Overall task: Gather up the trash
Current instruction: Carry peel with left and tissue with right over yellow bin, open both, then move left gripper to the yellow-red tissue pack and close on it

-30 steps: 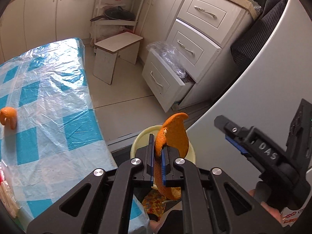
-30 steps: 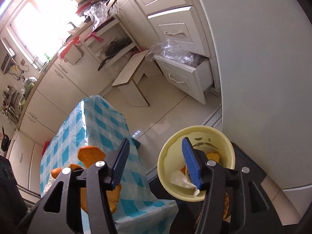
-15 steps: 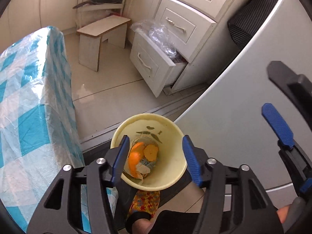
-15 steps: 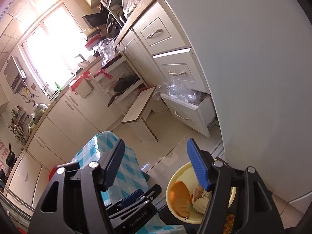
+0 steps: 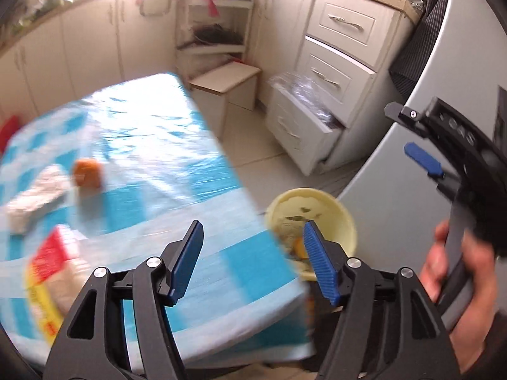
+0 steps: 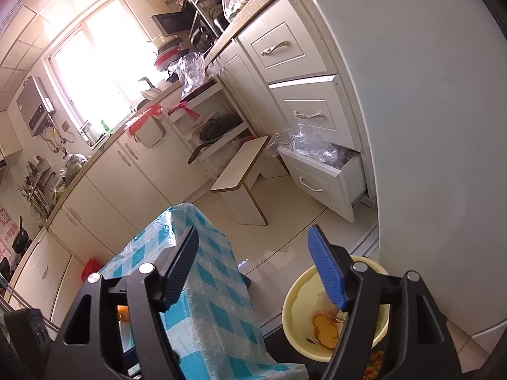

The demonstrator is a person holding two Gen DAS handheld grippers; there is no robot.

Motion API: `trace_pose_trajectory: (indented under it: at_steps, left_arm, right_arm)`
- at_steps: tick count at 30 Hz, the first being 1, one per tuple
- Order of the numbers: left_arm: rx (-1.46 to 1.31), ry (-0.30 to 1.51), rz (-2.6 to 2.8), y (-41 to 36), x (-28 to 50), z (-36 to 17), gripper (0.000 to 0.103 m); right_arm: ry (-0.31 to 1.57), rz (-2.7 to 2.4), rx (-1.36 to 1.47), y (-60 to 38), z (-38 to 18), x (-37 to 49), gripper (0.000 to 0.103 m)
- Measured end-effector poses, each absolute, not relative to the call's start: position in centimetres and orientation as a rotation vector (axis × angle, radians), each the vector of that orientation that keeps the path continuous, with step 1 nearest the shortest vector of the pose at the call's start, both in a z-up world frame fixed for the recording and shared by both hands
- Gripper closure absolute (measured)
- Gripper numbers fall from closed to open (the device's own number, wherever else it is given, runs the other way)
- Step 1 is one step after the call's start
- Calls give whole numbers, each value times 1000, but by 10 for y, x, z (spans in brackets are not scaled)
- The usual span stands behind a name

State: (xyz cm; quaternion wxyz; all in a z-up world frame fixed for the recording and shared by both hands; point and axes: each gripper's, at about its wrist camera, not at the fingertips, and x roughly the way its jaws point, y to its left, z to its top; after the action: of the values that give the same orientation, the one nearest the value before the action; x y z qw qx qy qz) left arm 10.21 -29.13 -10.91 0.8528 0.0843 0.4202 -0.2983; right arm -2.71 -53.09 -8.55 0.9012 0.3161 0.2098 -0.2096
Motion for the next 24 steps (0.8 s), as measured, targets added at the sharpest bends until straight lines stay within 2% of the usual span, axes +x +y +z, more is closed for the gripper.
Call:
trace_pose_trajectory:
  at_steps: [8,14,17,18,20,22,24]
  left_arm:
    - [482,754,-415,-174,80,-120,31]
    - [634,747,-341,-141,86,-146,31]
    - [614,745,-317,-135,93,-148,31]
    - [594,753,-320,-133,97,-148,35]
    - [533,784,-328,-128,105,-149,49]
    - [418,857,-350,-117,121,-150,84]
    - [274,907,-354,-104,132,-150,98]
  right_arm:
    - [500,-372,654,-514,-92,-9,33]
    - [536,-343,622,-497,-95,3,32]
    - [554,-337,614,-492,-98,8,32]
    - [560,-336,613,-491,-100,9,32]
    - [572,-330,613,-490,-102,12,32]
    - [582,-325,613,-489,-104,15,32]
    - [590,-318,611,-487,-105,16,32]
